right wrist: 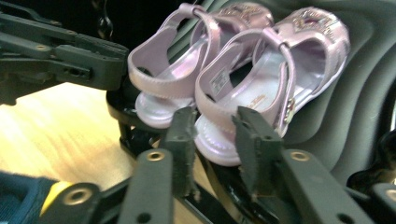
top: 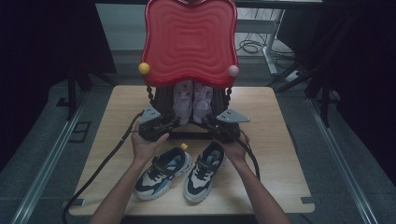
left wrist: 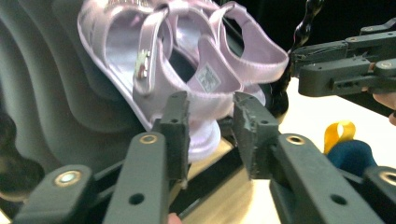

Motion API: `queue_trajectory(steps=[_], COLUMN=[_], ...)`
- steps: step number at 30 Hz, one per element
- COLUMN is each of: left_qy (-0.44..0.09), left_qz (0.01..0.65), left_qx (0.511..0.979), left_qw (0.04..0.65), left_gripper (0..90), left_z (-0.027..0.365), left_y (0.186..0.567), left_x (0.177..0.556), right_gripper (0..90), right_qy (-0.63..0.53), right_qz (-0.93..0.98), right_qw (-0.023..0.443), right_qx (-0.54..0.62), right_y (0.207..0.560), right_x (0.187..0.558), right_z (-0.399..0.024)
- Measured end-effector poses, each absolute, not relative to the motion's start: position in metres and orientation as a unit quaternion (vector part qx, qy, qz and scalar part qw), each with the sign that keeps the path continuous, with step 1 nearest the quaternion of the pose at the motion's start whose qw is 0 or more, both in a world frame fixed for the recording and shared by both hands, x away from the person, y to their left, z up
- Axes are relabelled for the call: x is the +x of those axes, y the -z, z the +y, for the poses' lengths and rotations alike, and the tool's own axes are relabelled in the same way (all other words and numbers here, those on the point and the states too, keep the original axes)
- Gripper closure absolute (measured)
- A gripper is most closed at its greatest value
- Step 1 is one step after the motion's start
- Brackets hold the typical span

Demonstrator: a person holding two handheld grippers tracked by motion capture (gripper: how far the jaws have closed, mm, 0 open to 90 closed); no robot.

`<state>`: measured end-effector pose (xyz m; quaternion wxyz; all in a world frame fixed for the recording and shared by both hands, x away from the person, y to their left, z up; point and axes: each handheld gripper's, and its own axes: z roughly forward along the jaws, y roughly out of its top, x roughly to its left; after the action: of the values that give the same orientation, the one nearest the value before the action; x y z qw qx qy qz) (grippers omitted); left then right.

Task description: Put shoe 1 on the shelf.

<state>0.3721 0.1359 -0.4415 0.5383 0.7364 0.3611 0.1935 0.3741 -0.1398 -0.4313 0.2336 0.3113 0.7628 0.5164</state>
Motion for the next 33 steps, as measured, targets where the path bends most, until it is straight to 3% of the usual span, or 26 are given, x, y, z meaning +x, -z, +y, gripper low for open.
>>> queue_trajectory(steps=[12, 33], left_qy=[-0.171, -0.153], left_qz=[0.352, 0.325], left_qx=[0.777, 0.816], left_qw=[0.493, 0.453], left_gripper=[89.5, 90.0], left_z=[0.139, 0.117], left_y=[0.456, 0.464], left_x=[0.377, 0.392], right_gripper=[89.1, 89.5], right_qy=[-0.483, -0.450], right_qz=[0.793, 0.813], right_qw=[0.204, 0.206], right_qx=[0.309, 0.307], right_y=[0.444, 0.457], right_x=[0.382, 0.395], right_z=[-0.140, -0.131])
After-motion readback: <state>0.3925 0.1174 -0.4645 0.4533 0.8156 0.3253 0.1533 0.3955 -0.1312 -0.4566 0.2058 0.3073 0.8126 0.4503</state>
